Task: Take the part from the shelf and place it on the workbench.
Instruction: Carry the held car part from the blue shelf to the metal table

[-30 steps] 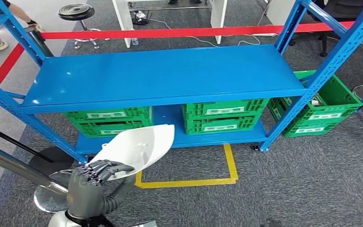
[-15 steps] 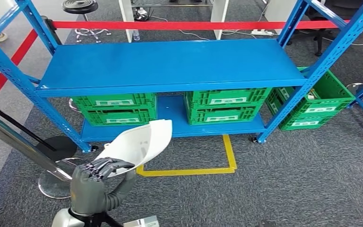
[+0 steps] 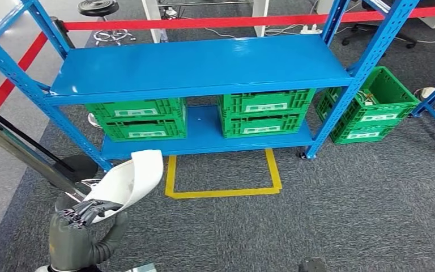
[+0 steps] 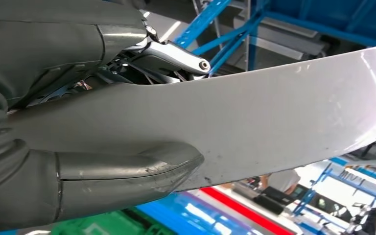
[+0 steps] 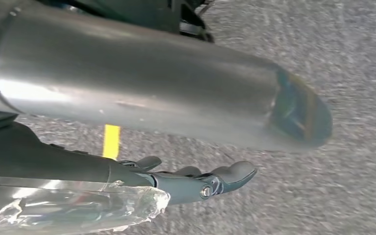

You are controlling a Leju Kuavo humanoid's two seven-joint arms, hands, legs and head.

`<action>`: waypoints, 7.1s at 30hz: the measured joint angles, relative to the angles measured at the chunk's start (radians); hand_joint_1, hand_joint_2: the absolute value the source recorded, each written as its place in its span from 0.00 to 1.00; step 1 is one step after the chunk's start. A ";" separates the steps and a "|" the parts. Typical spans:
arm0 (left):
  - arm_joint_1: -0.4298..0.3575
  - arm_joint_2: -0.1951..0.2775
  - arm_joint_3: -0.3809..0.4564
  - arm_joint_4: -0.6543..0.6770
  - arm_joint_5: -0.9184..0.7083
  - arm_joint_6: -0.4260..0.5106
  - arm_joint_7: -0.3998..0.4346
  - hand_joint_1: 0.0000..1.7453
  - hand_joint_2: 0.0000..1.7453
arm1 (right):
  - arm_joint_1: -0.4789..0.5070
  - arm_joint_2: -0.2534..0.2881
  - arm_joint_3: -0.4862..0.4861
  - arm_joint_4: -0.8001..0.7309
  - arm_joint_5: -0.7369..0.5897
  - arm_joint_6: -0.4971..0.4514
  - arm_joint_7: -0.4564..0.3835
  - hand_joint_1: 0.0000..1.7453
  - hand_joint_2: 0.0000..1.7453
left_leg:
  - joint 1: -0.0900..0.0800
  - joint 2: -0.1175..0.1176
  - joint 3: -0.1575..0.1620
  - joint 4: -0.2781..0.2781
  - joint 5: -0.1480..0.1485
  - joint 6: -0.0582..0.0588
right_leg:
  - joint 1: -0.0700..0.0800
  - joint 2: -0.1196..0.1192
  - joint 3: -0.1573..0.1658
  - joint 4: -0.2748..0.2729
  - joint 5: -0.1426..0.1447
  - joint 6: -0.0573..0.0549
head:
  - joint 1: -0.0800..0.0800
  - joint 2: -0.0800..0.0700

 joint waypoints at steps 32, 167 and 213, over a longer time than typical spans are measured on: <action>-0.020 0.009 0.045 -0.001 0.096 -0.117 -0.047 1.00 1.00 | 0.007 0.009 0.002 0.000 -0.002 0.016 -0.003 0.00 0.00 | 0.004 -0.001 0.011 -0.030 0.042 0.009 | 0.012 0.045 0.031 0.006 -0.026 -0.004 | 0.008 0.000; -0.144 -0.070 0.018 0.110 0.179 -0.308 -0.062 1.00 1.00 | 0.028 -0.001 -0.118 -0.019 0.009 -0.040 0.026 0.00 0.00 | 0.012 0.016 0.105 -0.257 0.117 0.046 | 0.003 0.022 -0.190 0.290 -0.112 0.053 | 0.043 0.000; -0.198 -0.055 0.050 0.144 0.169 -0.355 -0.031 1.00 1.00 | 0.013 -0.005 -0.117 -0.018 0.087 -0.083 0.034 0.00 0.00 | 0.016 0.008 0.000 -0.024 -0.001 -0.004 | 0.007 0.006 -0.039 0.035 0.006 -0.001 | 0.033 0.000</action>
